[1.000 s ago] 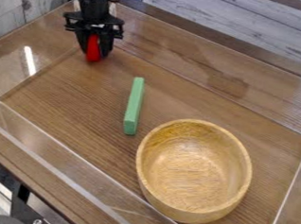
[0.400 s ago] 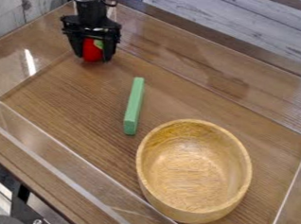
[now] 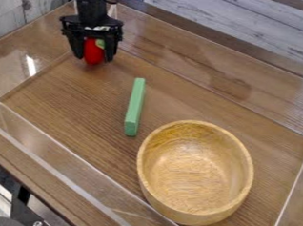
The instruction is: Move the red object to the left side of the table
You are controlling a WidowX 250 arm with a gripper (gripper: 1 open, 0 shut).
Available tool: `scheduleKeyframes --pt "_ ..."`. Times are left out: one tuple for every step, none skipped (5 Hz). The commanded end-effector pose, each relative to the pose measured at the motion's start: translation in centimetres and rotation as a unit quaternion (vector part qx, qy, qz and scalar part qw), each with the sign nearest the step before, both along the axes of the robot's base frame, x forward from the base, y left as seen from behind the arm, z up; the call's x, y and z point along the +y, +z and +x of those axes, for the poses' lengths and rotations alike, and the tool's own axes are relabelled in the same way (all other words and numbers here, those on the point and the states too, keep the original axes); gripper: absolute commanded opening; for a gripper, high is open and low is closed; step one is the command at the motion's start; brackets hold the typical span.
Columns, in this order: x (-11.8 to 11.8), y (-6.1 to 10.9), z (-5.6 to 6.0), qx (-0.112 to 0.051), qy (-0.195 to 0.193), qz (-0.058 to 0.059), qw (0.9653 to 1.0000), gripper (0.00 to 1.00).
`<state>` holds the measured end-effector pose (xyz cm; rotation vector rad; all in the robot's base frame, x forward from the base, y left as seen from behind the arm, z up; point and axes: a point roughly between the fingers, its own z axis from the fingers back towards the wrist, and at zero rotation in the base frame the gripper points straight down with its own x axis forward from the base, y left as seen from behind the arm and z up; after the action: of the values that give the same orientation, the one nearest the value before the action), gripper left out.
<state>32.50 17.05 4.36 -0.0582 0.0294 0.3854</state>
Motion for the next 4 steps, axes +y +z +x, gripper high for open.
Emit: scheduleKeyframes --pt "0.8 5.2 0.5 -0.046 0.02 0.021 0.9985 1.0" --pt "1.5 6.3 -0.1 -0.045 0.038 0.017 0.9981 1.0" --pt "0.8 6.7 -0.5 -0.045 0.027 0.009 0.9986 1.0" --pt "-0.5 6.9 -0.7 -0.044 0.009 0.002 0.999 1.0"
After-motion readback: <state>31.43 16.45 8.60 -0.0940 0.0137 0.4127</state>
